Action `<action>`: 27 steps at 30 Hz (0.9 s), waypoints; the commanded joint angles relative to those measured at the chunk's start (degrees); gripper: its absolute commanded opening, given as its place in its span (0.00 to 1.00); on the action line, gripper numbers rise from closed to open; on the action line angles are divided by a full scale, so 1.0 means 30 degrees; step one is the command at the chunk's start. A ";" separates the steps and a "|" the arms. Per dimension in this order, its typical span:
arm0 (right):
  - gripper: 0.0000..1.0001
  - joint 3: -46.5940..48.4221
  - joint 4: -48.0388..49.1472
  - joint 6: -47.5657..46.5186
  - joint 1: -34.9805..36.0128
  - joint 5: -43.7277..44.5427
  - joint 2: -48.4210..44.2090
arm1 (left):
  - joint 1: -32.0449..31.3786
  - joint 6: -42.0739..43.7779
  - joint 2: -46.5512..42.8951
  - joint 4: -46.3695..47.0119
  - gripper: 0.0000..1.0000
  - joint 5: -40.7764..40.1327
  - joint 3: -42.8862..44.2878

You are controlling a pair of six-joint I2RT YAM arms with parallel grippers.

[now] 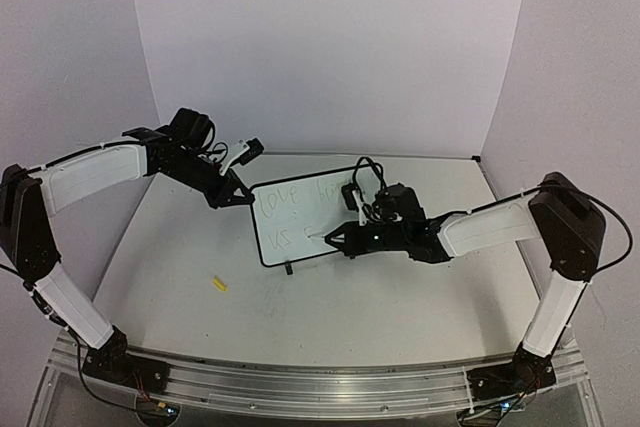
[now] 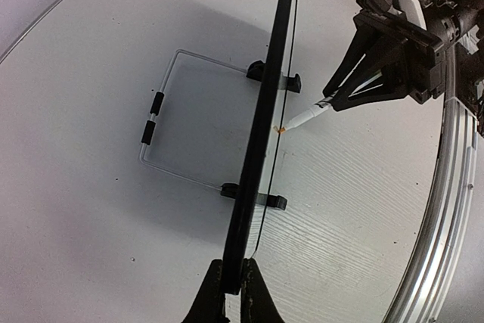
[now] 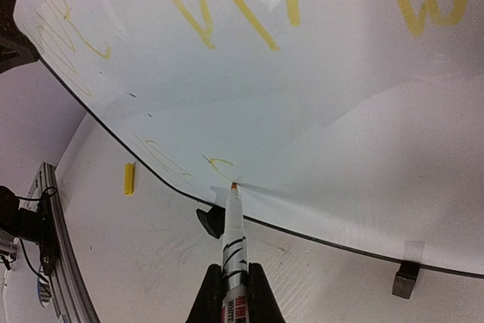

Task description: Write a sentence on the whiteboard

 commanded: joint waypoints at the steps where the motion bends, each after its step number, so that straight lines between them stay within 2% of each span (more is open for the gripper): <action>1: 0.00 -0.0192 0.0528 0.0143 -0.0100 0.0867 -0.0137 | 0.0057 0.0822 -0.0052 0.0309 0.00 -0.2236 -0.0242; 27: 0.00 0.0547 0.0612 0.0275 -0.0159 0.2019 -0.1419 | 0.0057 0.0833 -0.0123 0.0309 0.00 -0.2248 -0.0244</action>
